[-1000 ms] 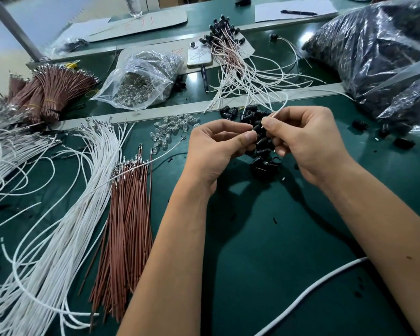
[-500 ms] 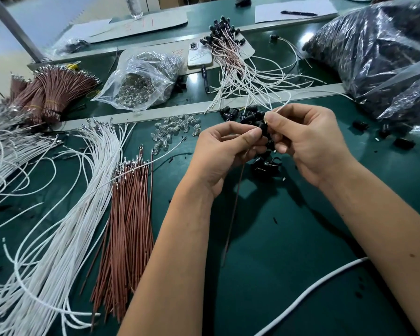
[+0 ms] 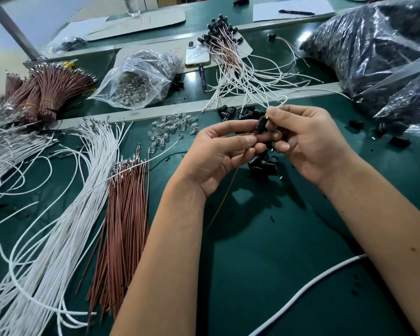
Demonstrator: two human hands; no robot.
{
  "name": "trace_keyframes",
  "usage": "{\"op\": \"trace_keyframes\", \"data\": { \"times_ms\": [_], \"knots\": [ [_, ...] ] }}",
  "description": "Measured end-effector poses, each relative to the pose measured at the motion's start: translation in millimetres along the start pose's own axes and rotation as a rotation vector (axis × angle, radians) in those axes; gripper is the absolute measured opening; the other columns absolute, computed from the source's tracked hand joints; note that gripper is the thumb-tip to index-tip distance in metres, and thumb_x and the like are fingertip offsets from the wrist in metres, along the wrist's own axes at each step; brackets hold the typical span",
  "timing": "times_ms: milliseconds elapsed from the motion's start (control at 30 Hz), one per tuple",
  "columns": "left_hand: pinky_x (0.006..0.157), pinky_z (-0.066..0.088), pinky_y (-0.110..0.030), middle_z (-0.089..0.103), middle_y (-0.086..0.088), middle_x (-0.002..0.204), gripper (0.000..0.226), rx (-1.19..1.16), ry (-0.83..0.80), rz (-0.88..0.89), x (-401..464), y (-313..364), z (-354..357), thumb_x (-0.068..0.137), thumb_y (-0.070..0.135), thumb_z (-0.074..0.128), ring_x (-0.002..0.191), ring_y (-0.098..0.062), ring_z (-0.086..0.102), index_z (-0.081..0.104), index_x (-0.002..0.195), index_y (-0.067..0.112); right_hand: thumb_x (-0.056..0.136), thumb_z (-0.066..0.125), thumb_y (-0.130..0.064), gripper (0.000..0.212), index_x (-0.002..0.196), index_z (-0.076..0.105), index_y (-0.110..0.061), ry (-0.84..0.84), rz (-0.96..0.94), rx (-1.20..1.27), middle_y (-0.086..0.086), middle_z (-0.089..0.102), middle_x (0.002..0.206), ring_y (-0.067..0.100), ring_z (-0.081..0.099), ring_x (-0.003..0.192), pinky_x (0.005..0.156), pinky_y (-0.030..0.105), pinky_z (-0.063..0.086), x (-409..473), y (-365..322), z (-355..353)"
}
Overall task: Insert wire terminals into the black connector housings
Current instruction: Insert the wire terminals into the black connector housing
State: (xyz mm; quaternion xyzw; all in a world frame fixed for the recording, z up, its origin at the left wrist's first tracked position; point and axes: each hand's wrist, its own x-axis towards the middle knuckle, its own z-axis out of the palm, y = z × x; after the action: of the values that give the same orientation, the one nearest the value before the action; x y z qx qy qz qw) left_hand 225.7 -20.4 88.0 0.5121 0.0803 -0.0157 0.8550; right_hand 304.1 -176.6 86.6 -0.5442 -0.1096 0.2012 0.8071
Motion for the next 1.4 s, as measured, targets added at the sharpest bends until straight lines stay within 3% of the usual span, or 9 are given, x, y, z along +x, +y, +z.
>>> {"op": "trace_keyframes", "data": {
  "times_ms": [367, 633, 800, 1000, 1167, 1300, 1400],
  "knots": [
    [0.059, 0.056, -0.016, 0.076, -0.015, 0.083, 0.015, -0.012, 0.053, 0.015, 1, 0, 3, 0.072, 0.001, 0.071, 0.066, -0.016, 0.073, 0.081, 0.080, 0.008, 0.078, 0.075, -0.018, 0.011, 0.073, 0.068, -0.011, -0.071, -0.029, 0.006, 0.005, 0.062, 0.067, 0.010, 0.051, 0.054, 0.041, 0.016, 0.037, -1, -1, -3],
    [0.058, 0.056, -0.016, 0.076, -0.015, 0.080, 0.019, 0.057, 0.167, 0.043, 3, -2, 3, 0.087, -0.010, 0.066, 0.063, -0.014, 0.071, 0.077, 0.086, 0.005, 0.093, 0.074, -0.005, 0.020, 0.074, 0.070, -0.009, 0.047, -0.194, -0.238, 0.009, 0.057, 0.064, 0.013, 0.048, 0.052, 0.042, 0.020, 0.038, 1, 6, -2],
    [0.058, 0.054, -0.015, 0.076, -0.011, 0.078, 0.016, 0.101, 0.185, 0.071, 5, -4, 5, 0.086, -0.008, 0.069, 0.061, -0.011, 0.069, 0.077, 0.089, 0.006, 0.094, 0.072, -0.004, 0.021, 0.074, 0.068, -0.007, 0.095, -0.172, -0.149, 0.003, 0.061, 0.064, 0.010, 0.049, 0.053, 0.042, 0.019, 0.037, 1, 5, 0],
    [0.057, 0.051, -0.015, 0.076, -0.010, 0.078, 0.016, 0.136, 0.206, 0.087, 6, -6, 2, 0.085, -0.007, 0.071, 0.059, -0.010, 0.066, 0.077, 0.093, 0.005, 0.094, 0.072, -0.004, 0.020, 0.075, 0.068, -0.007, 0.078, -0.150, -0.206, 0.009, 0.056, 0.066, 0.010, 0.049, 0.053, 0.042, 0.019, 0.038, 1, 5, -1],
    [0.048, 0.042, -0.014, 0.074, -0.013, 0.079, 0.013, 0.194, 0.259, 0.105, 8, -10, 4, 0.082, -0.002, 0.077, 0.050, -0.009, 0.054, 0.079, 0.088, 0.009, 0.090, 0.076, -0.011, 0.015, 0.077, 0.068, -0.014, 0.030, -0.108, -0.137, 0.004, 0.065, 0.071, 0.012, 0.061, 0.062, 0.044, 0.020, 0.044, 0, 5, -2],
    [0.048, 0.045, -0.014, 0.075, -0.012, 0.079, 0.007, 0.185, 0.269, 0.074, 7, -9, 3, 0.082, 0.005, 0.079, 0.051, -0.010, 0.059, 0.076, 0.087, 0.009, 0.087, 0.078, -0.004, 0.013, 0.079, 0.069, -0.010, 0.013, -0.182, -0.163, 0.002, 0.072, 0.071, 0.013, 0.068, 0.063, 0.050, 0.019, 0.050, -2, 4, -1],
    [0.050, 0.050, -0.014, 0.075, -0.013, 0.077, 0.007, 0.144, 0.225, 0.011, 6, -5, -1, 0.087, 0.004, 0.073, 0.054, -0.012, 0.065, 0.073, 0.082, 0.008, 0.078, 0.081, -0.013, 0.012, 0.078, 0.070, -0.012, 0.050, -0.170, -0.131, 0.001, 0.073, 0.072, 0.012, 0.067, 0.063, 0.052, 0.019, 0.051, -1, 0, -3]
  ]
}}
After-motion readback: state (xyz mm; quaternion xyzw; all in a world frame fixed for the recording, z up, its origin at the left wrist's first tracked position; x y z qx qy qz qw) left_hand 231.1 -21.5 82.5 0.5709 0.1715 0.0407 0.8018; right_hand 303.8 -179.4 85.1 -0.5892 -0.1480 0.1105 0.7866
